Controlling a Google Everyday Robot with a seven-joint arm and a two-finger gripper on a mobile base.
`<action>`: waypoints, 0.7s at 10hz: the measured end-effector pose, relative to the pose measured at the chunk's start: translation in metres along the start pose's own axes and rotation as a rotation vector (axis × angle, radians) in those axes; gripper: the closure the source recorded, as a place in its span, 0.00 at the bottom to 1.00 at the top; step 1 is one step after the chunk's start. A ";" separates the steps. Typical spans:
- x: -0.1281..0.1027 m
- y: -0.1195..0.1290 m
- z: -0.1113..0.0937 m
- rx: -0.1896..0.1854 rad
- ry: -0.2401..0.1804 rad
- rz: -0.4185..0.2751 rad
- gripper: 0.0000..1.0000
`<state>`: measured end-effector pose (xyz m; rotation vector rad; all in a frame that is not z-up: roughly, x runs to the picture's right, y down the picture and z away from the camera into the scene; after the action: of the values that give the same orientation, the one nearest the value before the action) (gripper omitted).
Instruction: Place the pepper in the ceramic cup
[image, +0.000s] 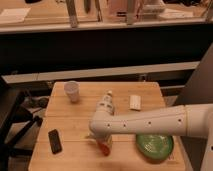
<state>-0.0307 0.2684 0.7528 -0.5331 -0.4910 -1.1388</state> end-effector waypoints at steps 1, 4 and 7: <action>0.000 -0.001 0.005 -0.009 -0.013 -0.014 0.20; 0.008 0.002 0.024 -0.034 -0.063 -0.047 0.20; 0.013 0.009 0.042 -0.024 -0.092 -0.047 0.20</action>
<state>-0.0216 0.2881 0.7920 -0.5990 -0.5726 -1.1701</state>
